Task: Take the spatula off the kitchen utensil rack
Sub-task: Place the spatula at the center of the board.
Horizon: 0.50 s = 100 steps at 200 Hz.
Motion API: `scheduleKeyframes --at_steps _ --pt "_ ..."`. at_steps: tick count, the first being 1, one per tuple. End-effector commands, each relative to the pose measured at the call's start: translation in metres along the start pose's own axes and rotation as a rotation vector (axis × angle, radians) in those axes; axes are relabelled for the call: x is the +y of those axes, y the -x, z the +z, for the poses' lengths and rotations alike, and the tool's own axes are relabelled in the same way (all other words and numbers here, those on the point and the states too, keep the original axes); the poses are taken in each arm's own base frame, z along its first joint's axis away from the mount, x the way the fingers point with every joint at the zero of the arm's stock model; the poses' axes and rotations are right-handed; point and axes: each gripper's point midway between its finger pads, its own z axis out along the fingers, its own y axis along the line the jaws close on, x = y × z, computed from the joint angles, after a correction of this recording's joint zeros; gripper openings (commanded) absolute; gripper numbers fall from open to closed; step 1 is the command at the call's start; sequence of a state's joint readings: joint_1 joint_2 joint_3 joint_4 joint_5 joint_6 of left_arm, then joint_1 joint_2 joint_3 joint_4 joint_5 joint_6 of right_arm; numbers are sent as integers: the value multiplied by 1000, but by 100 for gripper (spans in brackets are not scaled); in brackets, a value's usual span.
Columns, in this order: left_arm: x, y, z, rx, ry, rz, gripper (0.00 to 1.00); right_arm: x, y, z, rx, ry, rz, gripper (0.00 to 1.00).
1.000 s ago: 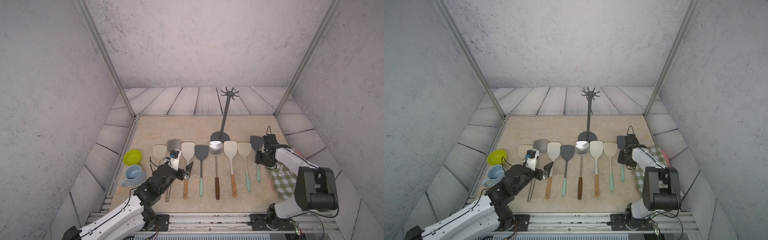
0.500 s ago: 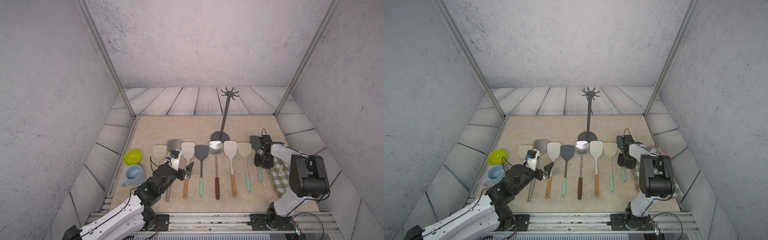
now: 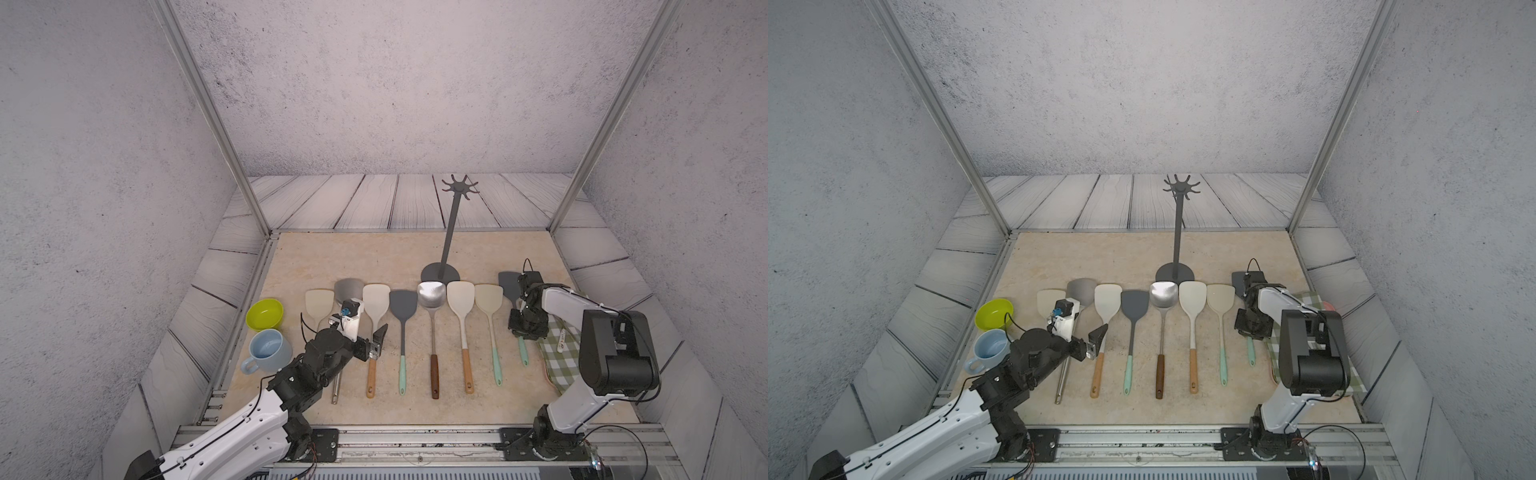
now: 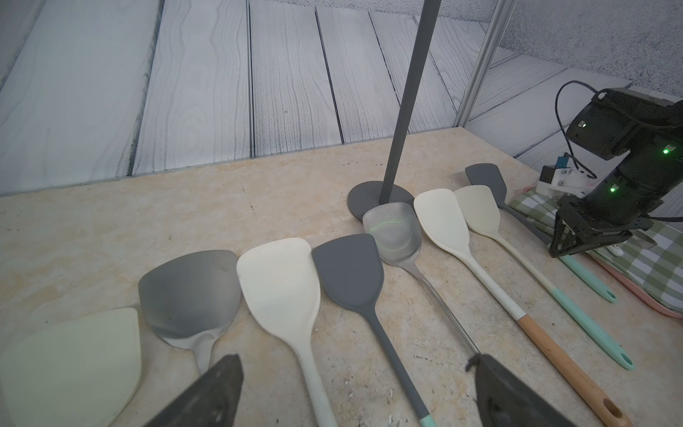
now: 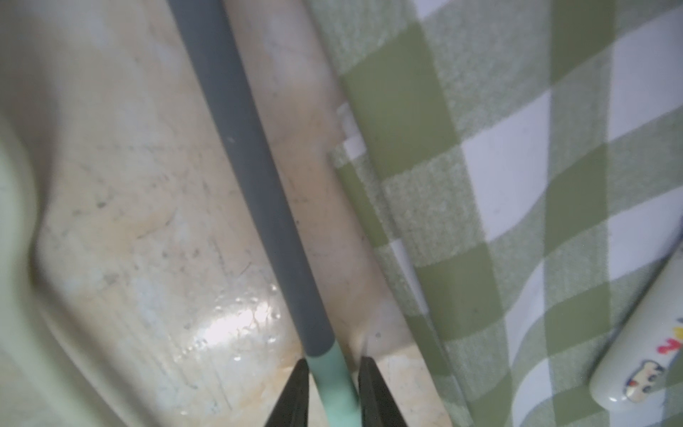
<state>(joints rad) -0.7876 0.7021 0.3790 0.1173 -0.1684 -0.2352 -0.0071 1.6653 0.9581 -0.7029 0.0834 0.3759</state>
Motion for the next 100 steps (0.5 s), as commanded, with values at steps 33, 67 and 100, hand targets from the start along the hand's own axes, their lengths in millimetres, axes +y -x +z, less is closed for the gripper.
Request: scheduleKeyframes --at_steps 33,67,100 --pt "-4 6 0 -26 -18 4 99 -6 -16 -9 16 0 15 23" --pt "-5 6 0 -25 -25 4 99 -8 -23 -8 27 -7 12 17" --pt "-5 7 -1 -28 -25 5 99 -9 -25 -9 26 -9 9 17"
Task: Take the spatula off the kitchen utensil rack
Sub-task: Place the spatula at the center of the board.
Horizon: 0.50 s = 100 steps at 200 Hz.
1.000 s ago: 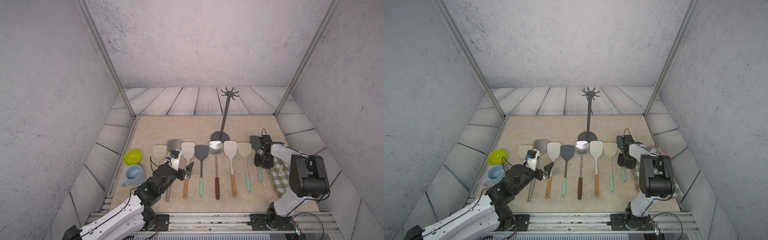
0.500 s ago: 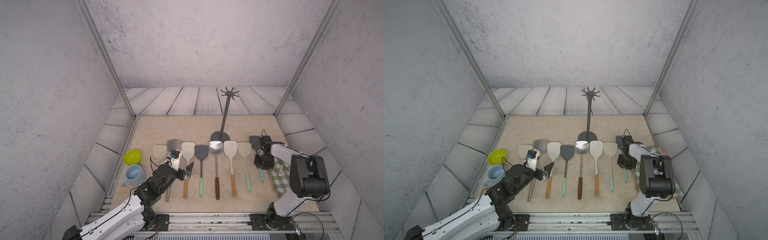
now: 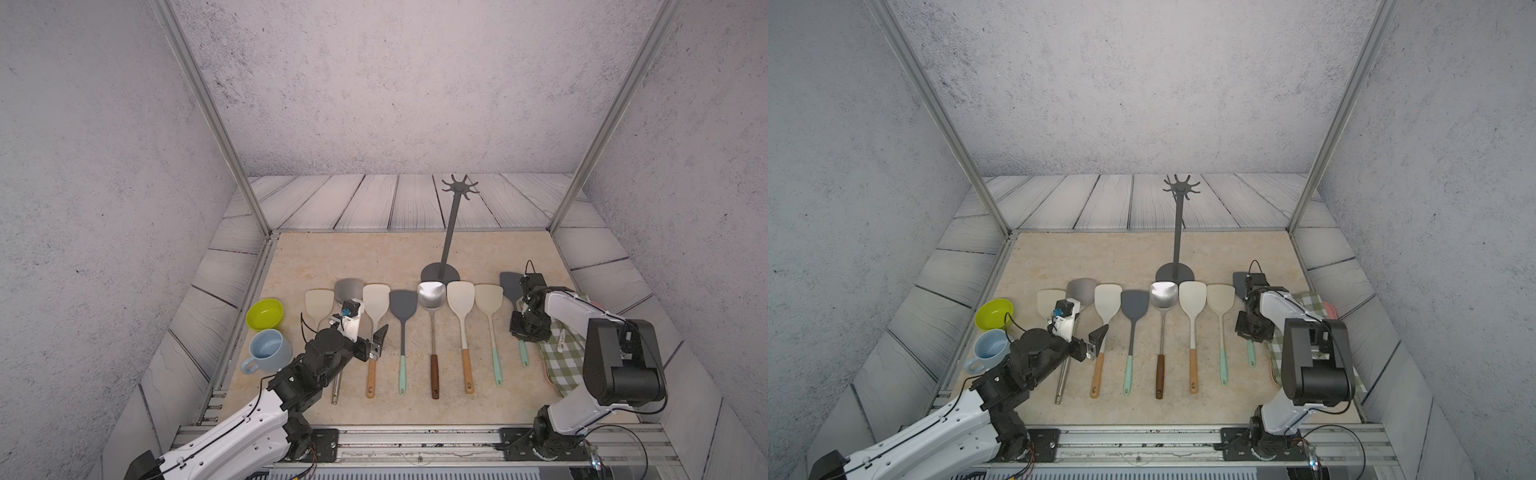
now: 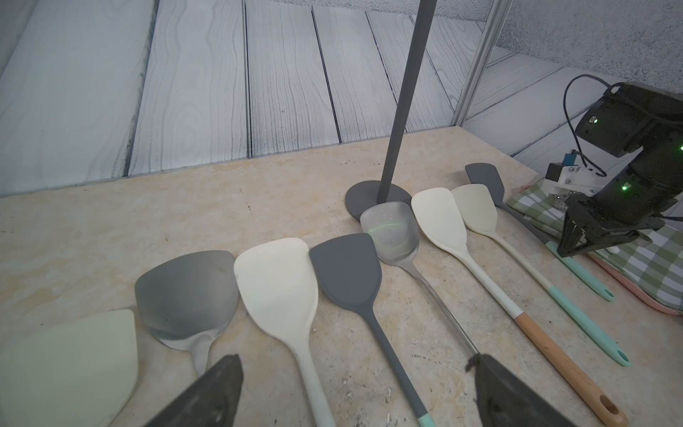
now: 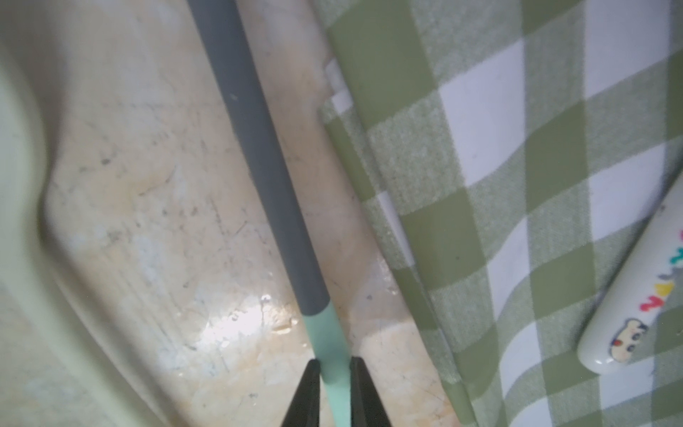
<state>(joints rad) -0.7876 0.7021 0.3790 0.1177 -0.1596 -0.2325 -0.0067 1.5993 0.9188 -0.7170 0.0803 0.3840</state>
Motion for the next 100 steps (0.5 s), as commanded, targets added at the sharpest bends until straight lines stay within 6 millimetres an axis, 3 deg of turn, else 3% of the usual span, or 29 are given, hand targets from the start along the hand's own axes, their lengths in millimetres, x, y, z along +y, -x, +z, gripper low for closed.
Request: scheduleKeyframes --at_steps 1,36,61,100 --pt "-4 8 -1 -29 -18 2 99 -6 -15 0 37 -17 0 17" --pt "-7 8 -1 -33 -38 15 99 -7 -15 -6 13 -17 -1 18" --pt "-8 9 -3 -39 -45 16 99 -3 -9 -19 -35 14 -2 29" --pt "-16 19 -12 -66 -92 21 99 11 9 -73 -246 153 -6 51"
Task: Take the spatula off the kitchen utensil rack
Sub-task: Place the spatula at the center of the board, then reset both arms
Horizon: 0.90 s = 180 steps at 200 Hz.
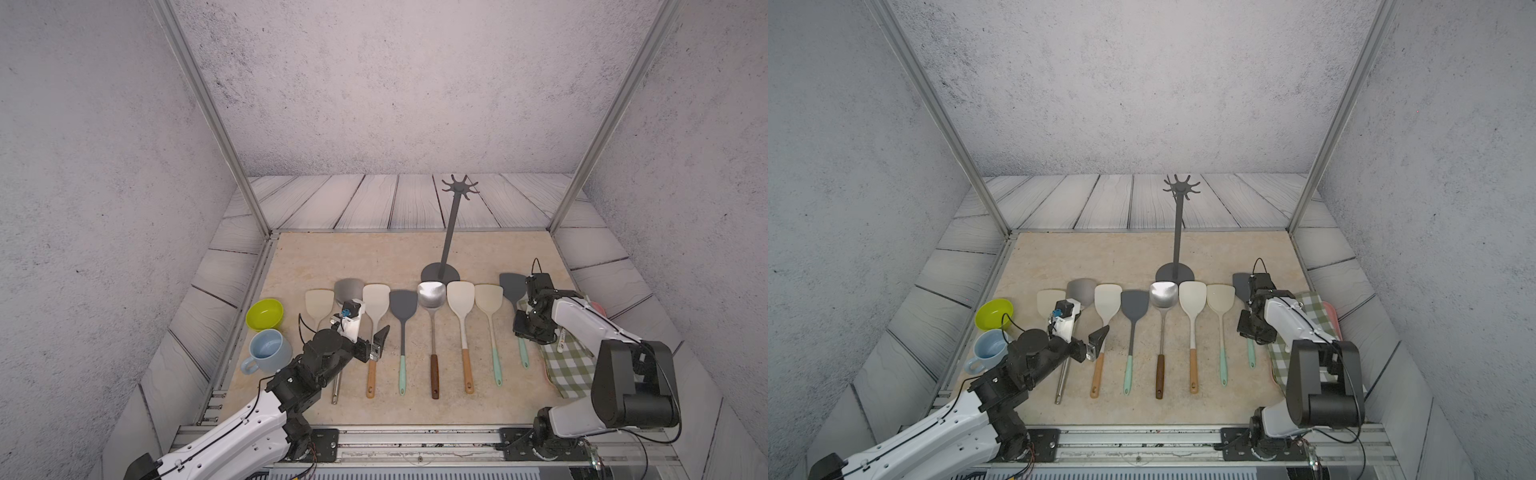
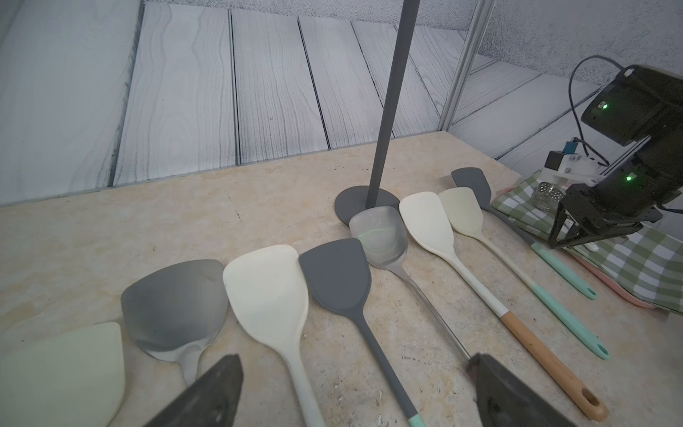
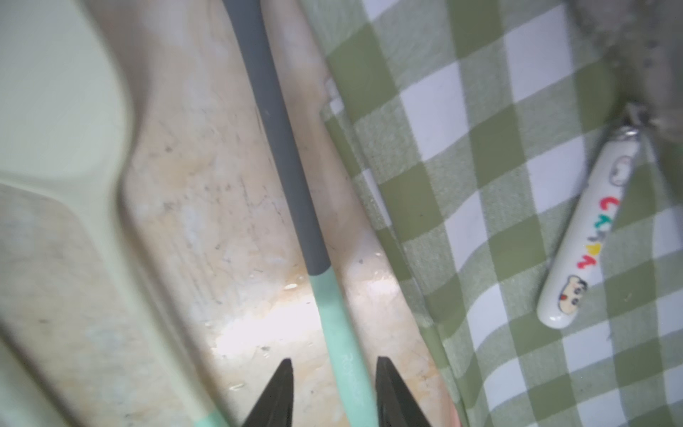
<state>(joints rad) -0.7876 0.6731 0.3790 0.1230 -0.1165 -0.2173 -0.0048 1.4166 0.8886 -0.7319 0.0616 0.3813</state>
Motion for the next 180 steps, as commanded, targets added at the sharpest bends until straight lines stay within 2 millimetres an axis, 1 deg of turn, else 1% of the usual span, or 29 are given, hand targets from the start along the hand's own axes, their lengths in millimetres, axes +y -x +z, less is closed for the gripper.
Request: scheduleKeyframes --at_steps 1,21,41,56,77,82,87,100,123,130,142,155,164,180 --pt "-8 13 -7 -41 -45 12 99 12 12 -36 -129 96 -9 51" --pt "-19 22 -15 -60 -106 6 99 25 19 -75 -276 221 -26 61" --pt "-29 32 -24 -81 -163 2 99 36 19 -117 -419 339 -54 71" --pt "-35 37 -31 -108 -200 -1 99 41 17 -144 -516 408 -78 73" --pt "-39 44 -39 -142 -229 -7 99 44 10 -174 -615 475 -110 77" --pt "-38 46 -41 -152 -230 -12 99 45 8 -179 -634 491 -117 80" --pt "-38 47 -43 -159 -230 -11 99 47 6 -184 -655 513 -125 85" --pt "-36 48 -47 -175 -220 3 99 50 1 -193 -701 554 -140 100" --pt "-27 43 -52 -170 -169 102 99 49 -6 -201 -795 584 -165 99" --pt "-21 40 -53 -165 -139 134 99 48 -8 -202 -825 593 -171 99" --pt "-6 39 -53 -183 -53 124 99 49 -10 -206 -878 616 -181 99" --pt "2 37 -52 -183 -10 145 99 55 -13 -207 -937 657 -227 99" --pt "9 36 -51 -174 32 154 99 56 -13 -207 -979 669 -242 99" --pt "26 35 -49 -163 135 152 99 51 -5 -200 -1047 638 -217 99"
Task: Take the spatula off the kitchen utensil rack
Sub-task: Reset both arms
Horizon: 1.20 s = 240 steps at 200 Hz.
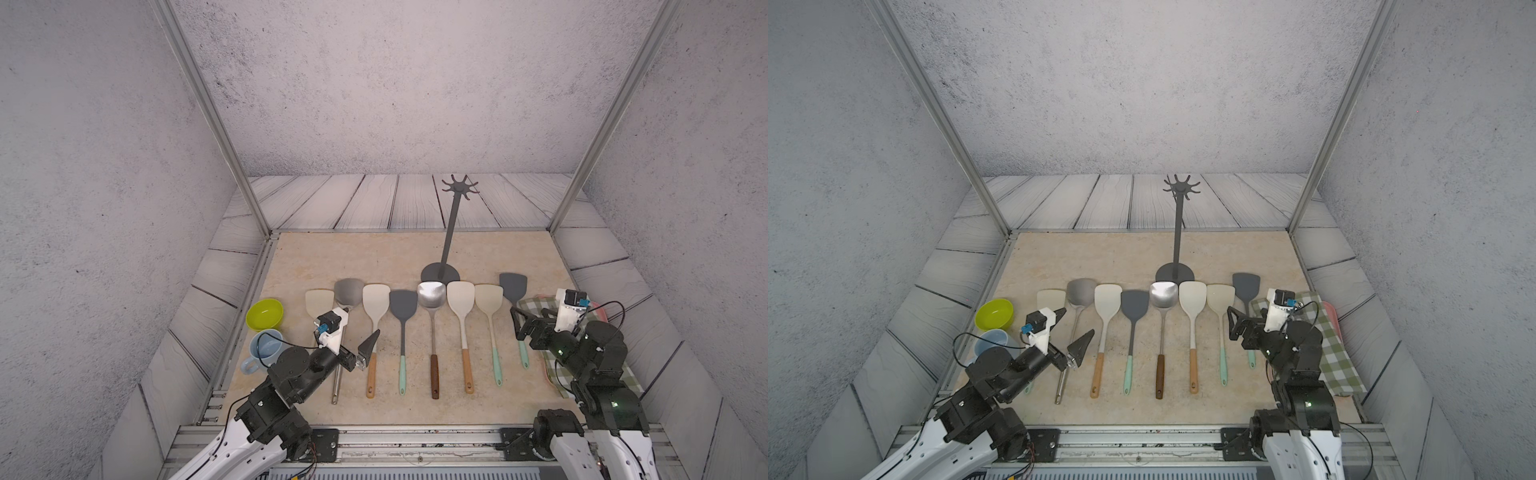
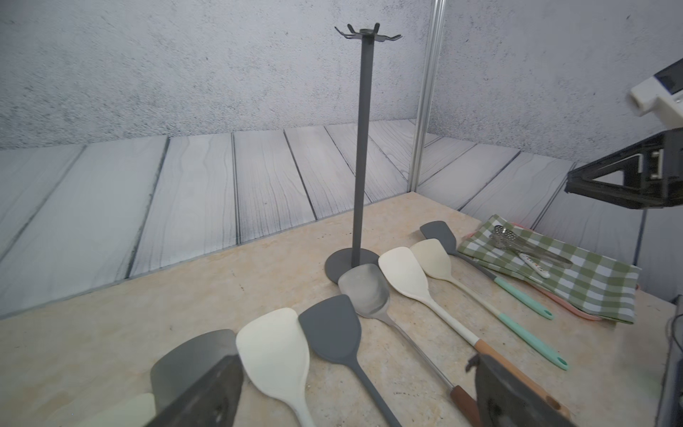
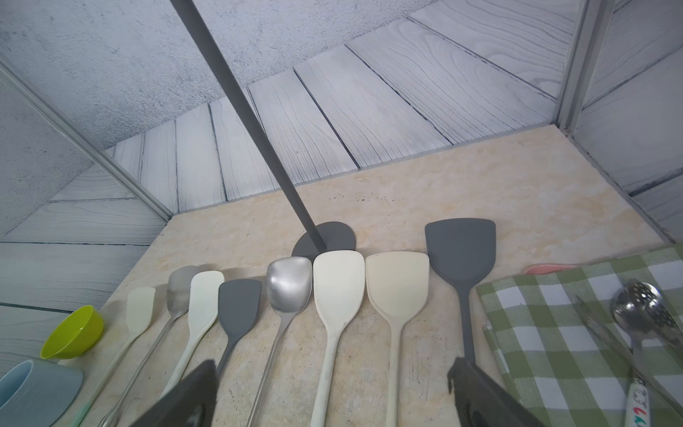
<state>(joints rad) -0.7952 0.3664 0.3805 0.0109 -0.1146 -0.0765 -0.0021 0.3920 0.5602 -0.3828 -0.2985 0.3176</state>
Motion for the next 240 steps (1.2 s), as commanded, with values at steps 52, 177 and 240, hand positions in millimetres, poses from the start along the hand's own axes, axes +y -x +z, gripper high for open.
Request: scheduleKeyframes --at_steps 52,177,240 --pt "74 -12 2 104 389 146 99 -44 7 57 -96 -133 -18 99" --pt "233 -96 12 271 726 -174 99 -149 -36 100 -18 -572 -124 99" --pt "237 -114 40 277 604 -71 99 -154 -44 112 -44 -552 -146 99"
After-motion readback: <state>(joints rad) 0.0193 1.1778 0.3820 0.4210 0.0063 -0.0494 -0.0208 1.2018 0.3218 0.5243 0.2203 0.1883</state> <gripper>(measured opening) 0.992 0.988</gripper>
